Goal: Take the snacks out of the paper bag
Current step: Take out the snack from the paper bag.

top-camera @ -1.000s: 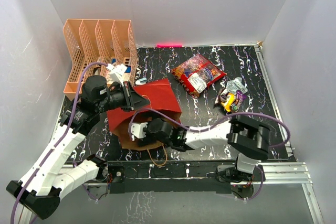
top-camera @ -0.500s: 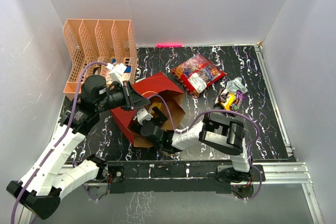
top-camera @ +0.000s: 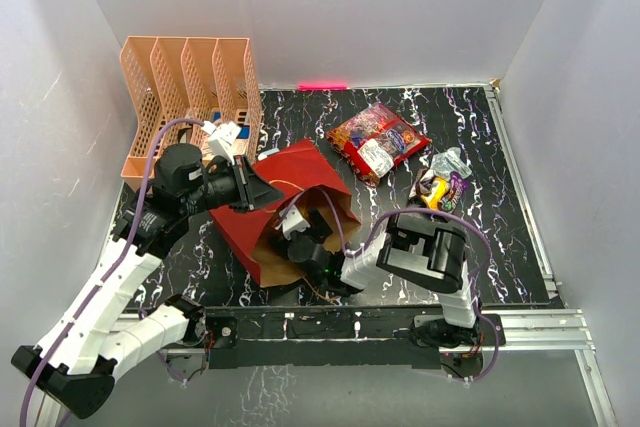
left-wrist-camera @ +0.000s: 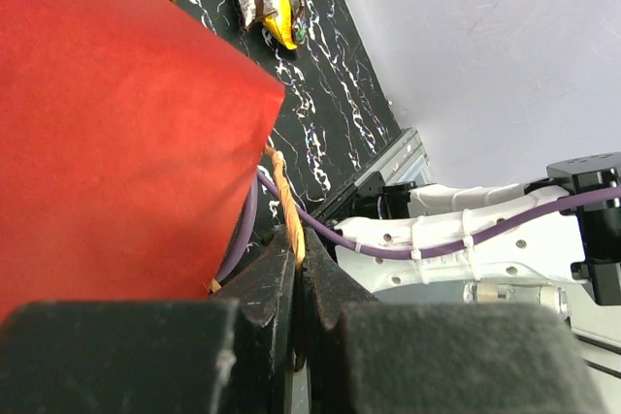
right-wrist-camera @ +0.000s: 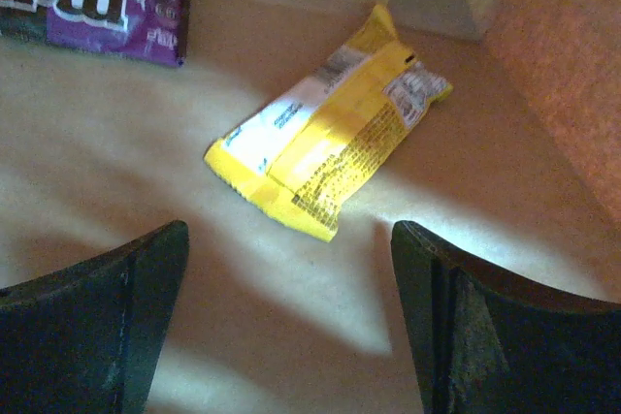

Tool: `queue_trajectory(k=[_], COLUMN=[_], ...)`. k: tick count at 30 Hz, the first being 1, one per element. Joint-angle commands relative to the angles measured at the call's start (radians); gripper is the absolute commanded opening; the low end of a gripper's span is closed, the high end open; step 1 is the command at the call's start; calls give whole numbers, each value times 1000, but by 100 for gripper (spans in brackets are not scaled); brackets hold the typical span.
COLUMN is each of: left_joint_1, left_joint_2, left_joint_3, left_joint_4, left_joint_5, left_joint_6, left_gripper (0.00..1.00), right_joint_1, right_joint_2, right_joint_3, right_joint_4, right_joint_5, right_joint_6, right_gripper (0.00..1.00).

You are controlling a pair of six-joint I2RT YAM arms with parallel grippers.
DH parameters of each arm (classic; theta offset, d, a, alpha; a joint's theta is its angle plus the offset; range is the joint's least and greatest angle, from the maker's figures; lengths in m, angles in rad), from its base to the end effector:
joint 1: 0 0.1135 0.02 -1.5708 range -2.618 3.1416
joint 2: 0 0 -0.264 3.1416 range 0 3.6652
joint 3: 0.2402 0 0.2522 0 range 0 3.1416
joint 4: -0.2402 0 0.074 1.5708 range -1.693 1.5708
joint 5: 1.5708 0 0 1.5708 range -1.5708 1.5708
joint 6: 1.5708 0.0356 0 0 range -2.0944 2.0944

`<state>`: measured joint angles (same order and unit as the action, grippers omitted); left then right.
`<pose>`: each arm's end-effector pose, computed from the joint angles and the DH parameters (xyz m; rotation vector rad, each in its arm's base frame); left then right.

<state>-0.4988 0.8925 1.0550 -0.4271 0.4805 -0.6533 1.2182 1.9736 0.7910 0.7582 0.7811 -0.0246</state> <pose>0.1575 -0.1045 0.3903 0.2149 1.9812 -1.2187 0.1486 0.3313 0.1115 -0.6608 1.7469 0.0401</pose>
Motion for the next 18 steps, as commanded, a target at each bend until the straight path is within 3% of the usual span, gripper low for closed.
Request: queue_trajectory(k=[1,9,14,18], left_joint_1=[2,2,2,2], left_joint_2=[-31,-42,-40,-40], left_joint_3=[45,34,39,49], left_joint_4=[-3,-2,-6,-16], left_joint_5=[-2,19,29,30], left_joint_6=[12,0,-2,3], left_gripper=[0,0,0,0], right_joint_1=[-32,-58,-90,-117], right_joint_2=[-26,65,104,147], right_joint_3=[26,159,208,264], right_joint_4=[122,109,67,-12], right_joint_5=[-20,38,38,88], right_joint_6=[-6,94,255,305], right_gripper=[89,91,83,82])
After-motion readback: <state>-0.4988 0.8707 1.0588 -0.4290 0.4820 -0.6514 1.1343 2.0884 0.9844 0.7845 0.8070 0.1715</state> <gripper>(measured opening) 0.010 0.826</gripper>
